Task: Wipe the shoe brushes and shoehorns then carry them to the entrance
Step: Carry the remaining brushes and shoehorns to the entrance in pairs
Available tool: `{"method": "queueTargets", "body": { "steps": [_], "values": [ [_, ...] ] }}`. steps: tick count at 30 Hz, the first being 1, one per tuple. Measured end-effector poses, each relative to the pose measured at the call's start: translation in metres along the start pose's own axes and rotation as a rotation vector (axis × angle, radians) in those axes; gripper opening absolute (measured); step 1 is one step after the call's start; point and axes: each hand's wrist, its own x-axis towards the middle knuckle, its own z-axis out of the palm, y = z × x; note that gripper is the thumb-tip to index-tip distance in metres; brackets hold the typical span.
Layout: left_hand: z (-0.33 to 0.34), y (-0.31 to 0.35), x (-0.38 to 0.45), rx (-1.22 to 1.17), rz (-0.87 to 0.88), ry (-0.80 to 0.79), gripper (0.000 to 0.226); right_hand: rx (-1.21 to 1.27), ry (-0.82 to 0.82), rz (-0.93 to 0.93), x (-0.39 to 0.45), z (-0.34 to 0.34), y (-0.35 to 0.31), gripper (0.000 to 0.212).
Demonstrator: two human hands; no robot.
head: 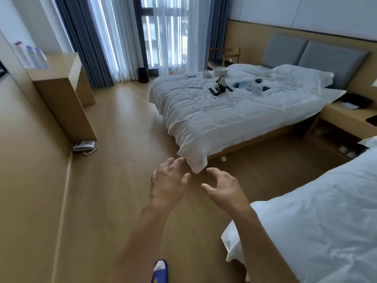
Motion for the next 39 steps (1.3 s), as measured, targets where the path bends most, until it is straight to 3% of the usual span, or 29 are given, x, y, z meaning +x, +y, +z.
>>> {"method": "queueTargets", "body": {
  "steps": [14,22,29,39],
  "values": [
    [0.056,0.055,0.288,-0.048,0.355,-0.265,0.051,-0.004,0.241,0.329,0.220,-0.057,0.022,0.056],
    [0.110,0.097,0.383,-0.082,0.435,-0.435,0.053,0.002,0.301,0.498,0.295,-0.076,0.066,0.057],
    [0.168,0.157,0.468,-0.044,0.520,-0.458,0.054,0.040,0.350,0.531,0.382,-0.119,0.123,0.058],
    [0.243,0.293,0.616,-0.009,0.516,-0.364,0.054,0.051,0.326,0.480,0.537,-0.240,0.214,0.059]
  ]
}}
